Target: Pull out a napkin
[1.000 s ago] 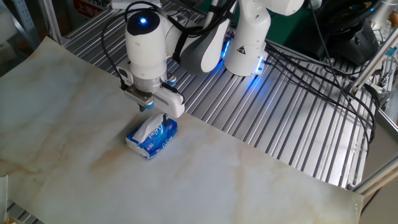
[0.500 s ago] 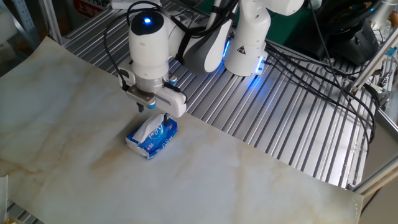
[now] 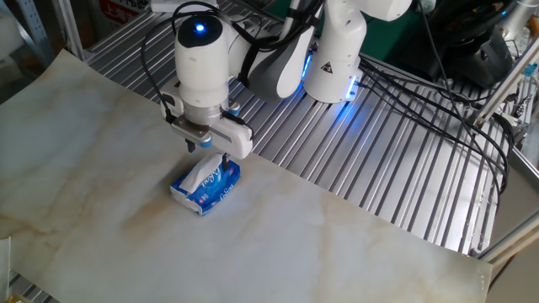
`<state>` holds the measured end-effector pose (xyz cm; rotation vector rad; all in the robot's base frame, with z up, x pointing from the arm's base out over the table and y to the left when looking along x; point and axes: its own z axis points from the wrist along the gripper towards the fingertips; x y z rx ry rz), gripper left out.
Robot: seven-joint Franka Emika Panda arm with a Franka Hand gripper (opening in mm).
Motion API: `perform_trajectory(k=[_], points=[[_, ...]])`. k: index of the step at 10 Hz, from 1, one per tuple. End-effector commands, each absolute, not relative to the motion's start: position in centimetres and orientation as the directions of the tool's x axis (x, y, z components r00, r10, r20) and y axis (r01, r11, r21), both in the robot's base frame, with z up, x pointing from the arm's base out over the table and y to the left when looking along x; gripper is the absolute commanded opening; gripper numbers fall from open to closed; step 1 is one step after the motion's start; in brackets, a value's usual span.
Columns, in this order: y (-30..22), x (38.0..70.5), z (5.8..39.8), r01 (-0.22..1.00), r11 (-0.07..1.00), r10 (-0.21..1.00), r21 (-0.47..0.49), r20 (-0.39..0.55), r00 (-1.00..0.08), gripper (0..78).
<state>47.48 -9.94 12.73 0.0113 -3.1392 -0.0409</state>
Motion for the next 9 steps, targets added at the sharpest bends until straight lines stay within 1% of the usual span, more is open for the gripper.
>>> perform_trajectory(k=[1,9], points=[[-9.93,47.55,12.83,-0.004,1.0,-0.004,0.022,-0.001,-1.0,77.4],[-9.93,47.54,12.83,0.016,1.0,0.016,0.021,-0.002,-1.0,77.4]])
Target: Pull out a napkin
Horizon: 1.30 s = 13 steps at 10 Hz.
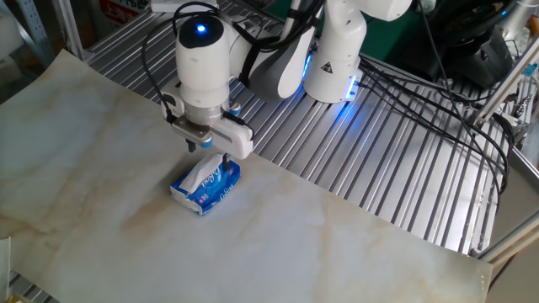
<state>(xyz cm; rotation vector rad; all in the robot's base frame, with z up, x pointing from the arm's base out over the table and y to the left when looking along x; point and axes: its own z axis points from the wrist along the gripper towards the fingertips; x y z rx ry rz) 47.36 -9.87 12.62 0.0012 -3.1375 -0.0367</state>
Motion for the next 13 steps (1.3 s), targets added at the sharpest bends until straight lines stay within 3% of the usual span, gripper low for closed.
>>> perform_trajectory(k=[1,13], points=[[-9.93,47.53,12.82,0.026,1.0,0.026,0.014,-0.002,-1.0,77.4],[-9.93,47.53,12.82,0.031,1.0,0.031,-0.001,0.01,-0.999,77.4]])
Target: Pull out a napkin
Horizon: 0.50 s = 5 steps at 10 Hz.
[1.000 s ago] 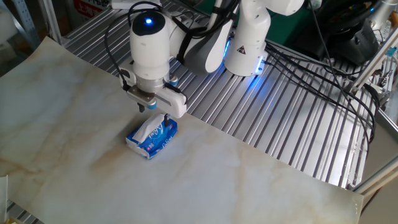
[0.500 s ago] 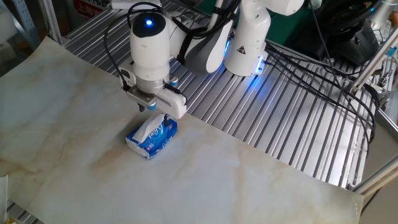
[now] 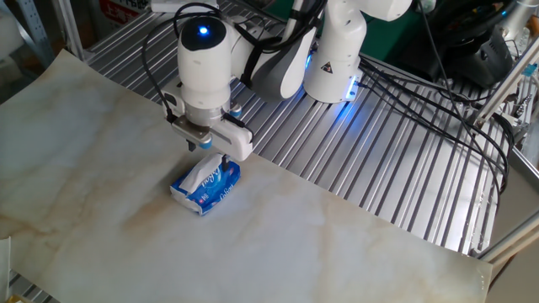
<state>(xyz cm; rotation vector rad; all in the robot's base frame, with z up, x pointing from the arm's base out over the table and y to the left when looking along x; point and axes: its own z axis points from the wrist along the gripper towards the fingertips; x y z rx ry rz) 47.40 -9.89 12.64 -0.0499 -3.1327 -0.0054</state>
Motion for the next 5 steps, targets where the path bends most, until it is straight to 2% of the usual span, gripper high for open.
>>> perform_trajectory(k=[1,5], points=[[-9.93,47.53,12.82,0.029,1.0,0.03,-0.009,0.013,-0.999,77.4],[-9.93,47.53,12.82,0.04,0.999,0.04,-0.009,0.034,-0.999,77.4]])
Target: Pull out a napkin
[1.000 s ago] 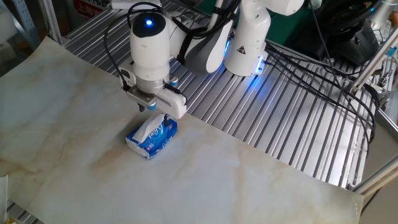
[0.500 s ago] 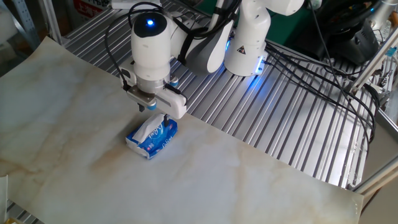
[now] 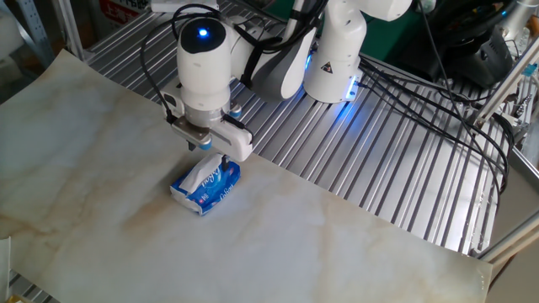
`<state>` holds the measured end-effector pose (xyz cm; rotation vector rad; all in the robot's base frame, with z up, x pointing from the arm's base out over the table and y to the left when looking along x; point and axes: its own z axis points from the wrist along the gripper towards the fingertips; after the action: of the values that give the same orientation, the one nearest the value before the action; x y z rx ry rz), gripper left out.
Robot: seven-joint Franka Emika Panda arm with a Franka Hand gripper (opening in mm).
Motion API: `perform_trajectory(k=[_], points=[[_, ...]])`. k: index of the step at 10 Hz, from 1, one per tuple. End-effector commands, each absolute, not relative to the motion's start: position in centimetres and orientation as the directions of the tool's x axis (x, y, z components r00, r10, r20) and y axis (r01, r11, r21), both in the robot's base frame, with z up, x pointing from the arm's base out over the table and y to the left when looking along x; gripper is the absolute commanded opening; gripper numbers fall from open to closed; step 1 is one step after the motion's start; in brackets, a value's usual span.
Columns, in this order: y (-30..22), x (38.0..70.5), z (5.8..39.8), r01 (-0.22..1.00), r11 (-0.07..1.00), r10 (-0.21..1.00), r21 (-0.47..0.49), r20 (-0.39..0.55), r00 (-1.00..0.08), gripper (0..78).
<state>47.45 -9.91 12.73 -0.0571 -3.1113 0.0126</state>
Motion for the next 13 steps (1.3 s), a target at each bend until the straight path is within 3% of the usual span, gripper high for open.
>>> perform_trajectory(k=[1,4,13], points=[[-9.93,47.53,12.82,0.042,0.999,0.042,-0.01,0.043,-0.998,77.4],[-9.93,47.53,12.82,0.05,0.999,0.051,-0.018,0.081,-0.995,77.4],[-9.93,47.54,12.83,0.048,0.999,0.049,-0.021,0.052,-0.997,77.4]])
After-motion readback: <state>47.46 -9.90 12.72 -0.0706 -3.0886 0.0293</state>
